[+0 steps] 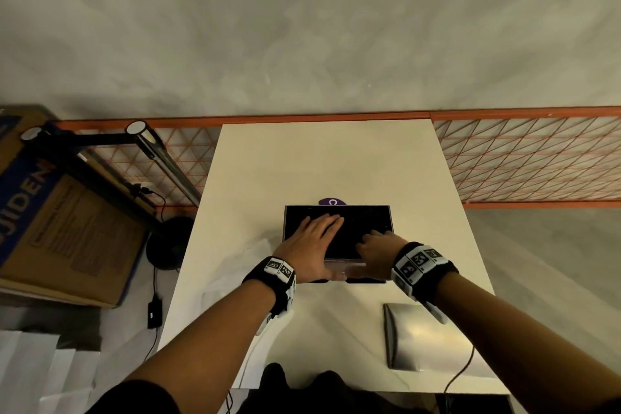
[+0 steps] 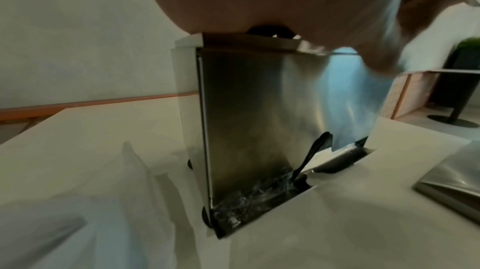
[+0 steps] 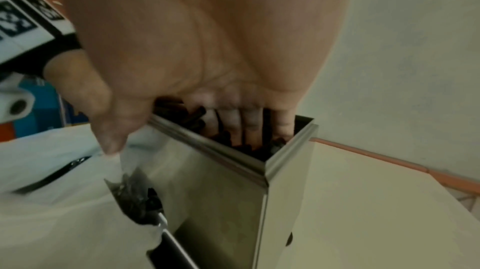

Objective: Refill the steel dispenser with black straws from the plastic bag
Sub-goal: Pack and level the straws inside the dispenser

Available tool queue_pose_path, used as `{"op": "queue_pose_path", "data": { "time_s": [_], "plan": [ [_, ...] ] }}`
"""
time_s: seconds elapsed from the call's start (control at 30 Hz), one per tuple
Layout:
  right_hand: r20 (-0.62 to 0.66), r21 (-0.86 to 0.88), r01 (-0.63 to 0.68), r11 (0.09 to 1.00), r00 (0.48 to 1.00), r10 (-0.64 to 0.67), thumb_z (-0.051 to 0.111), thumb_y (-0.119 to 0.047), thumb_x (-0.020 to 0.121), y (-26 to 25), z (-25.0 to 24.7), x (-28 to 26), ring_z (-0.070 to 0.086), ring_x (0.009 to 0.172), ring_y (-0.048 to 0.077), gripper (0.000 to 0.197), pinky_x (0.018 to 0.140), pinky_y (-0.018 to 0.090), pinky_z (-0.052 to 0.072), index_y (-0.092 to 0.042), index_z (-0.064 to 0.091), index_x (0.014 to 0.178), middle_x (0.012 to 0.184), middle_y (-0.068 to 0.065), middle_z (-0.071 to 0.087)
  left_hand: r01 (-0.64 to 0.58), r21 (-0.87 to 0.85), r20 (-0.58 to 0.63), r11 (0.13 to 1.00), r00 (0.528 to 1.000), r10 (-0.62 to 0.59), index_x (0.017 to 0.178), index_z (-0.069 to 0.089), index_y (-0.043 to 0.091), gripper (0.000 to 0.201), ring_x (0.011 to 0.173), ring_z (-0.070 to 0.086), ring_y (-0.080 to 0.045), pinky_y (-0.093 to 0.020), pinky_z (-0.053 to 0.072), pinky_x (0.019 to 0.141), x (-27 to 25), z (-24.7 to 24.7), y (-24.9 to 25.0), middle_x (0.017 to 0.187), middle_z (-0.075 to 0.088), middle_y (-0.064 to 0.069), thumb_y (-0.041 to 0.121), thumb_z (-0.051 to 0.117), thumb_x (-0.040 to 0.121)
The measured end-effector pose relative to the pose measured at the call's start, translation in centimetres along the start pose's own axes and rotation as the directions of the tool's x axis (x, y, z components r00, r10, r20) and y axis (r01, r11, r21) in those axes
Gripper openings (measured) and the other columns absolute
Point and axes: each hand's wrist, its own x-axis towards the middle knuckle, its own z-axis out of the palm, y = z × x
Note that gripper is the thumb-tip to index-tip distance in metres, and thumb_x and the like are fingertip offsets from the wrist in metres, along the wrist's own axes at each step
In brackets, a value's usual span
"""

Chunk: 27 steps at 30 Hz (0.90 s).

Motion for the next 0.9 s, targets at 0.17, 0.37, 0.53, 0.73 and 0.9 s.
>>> {"op": "queue_pose_path", "data": {
  "time_s": [0.17, 0.37, 0.53, 0.73, 0.9],
  "plan": [
    [0.09, 0.044, -0.018, 0.999, 0.996, 0.014, 0.066, -0.053, 0.084, -0.7, -0.4, 0.7, 0.054, 0.12, 0.031, 0.066, 0.097, 0.041, 0.049, -0.011, 0.053, 0.133, 0.13, 0.011, 0.057, 0.018, 0.018, 0.035, 1.0, 0.999, -0.018, 0.162, -0.008, 0.022, 0.129, 0.157, -0.001, -0.017, -0.044, 0.0, 0.128, 0.3, 0.1, 0.1, 0.17, 0.003, 0.002, 0.08, 0.066, 0.073],
    [0.143, 0.039, -0.061, 0.997, 0.988, 0.055, 0.067, -0.044, 0.085, -1.2, -0.5, 1.3, 0.064, 0.106, 0.028, 0.049, 0.089, 0.039, 0.052, -0.013, 0.061, 0.123, 0.117, 0.007, 0.067, 0.014, 0.008, 0.031, 1.0, 0.999, -0.015, 0.163, -0.005, 0.022, 0.13, 0.157, 0.002, -0.017, -0.046, 0.003, 0.128, 0.4, 0.3, -0.1, 0.17, 0.007, 0.003, 0.079, 0.069, 0.071],
    [0.223, 0.125, -0.106, 0.987, 0.972, 0.076, 0.069, -0.04, 0.081, -1.3, -0.6, 2.3, 0.067, 0.097, 0.028, 0.043, 0.085, 0.034, 0.055, -0.011, 0.067, 0.113, 0.105, 0.008, 0.07, 0.011, -0.001, 0.049, 1.0, 0.999, -0.011, 0.163, -0.005, 0.024, 0.13, 0.157, 0.003, -0.018, -0.046, 0.004, 0.128, 0.5, 0.2, -0.3, 0.17, 0.008, 0.001, 0.071, 0.074, 0.072],
    [0.363, 0.205, -0.164, 0.965, 0.928, 0.08, 0.071, -0.042, 0.077, -1.2, -1.3, 3.3, 0.058, 0.085, 0.023, 0.047, 0.081, 0.032, 0.049, -0.013, 0.066, 0.113, 0.092, 0.003, 0.062, 0.02, 0.008, 0.072, 1.0, 0.997, -0.02, 0.163, -0.007, 0.022, 0.129, 0.157, 0.003, -0.019, -0.047, 0.006, 0.128, 0.7, 0.1, -0.2, 0.169, 0.009, -0.001, 0.058, 0.079, 0.073],
    [0.389, 0.171, -0.15, 0.974, 0.918, 0.073, 0.07, -0.047, 0.078, -1.1, -1.9, 3.8, 0.061, 0.102, 0.026, 0.058, 0.084, 0.032, 0.044, -0.012, 0.061, 0.124, 0.113, 0.007, 0.066, 0.026, -0.002, 0.068, 1.0, 0.997, -0.025, 0.162, -0.007, 0.023, 0.128, 0.156, 0.007, -0.019, -0.048, 0.008, 0.128, 0.7, 0.1, -0.3, 0.168, 0.012, -0.001, 0.055, 0.08, 0.074]
  ]
}}
